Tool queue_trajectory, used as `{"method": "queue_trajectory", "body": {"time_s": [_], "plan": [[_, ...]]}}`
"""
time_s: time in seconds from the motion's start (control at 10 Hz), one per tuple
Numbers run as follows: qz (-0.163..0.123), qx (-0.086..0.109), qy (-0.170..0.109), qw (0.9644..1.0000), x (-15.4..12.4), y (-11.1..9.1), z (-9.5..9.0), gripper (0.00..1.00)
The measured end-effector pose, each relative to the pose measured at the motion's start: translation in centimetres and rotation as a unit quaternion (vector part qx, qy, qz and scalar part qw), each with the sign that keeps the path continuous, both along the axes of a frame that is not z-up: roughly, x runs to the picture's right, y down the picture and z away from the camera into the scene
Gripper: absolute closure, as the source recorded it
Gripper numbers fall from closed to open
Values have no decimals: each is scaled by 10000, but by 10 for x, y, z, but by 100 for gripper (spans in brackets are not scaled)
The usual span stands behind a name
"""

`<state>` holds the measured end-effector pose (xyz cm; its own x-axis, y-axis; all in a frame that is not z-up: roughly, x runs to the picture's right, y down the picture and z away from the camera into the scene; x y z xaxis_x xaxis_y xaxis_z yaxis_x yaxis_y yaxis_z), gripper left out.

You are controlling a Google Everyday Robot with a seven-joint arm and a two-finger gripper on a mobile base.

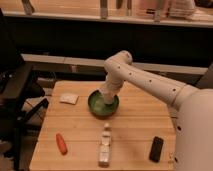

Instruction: Place the ceramic cup in the ceramic bowl

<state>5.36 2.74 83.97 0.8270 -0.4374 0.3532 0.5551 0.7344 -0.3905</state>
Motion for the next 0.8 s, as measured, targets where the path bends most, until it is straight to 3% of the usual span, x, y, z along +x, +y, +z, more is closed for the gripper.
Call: {"method": "queue_trajectory", "body": {"time_s": [0.8], "plan": [[-1, 26, -26, 10000, 1, 0, 4, 94]]}}
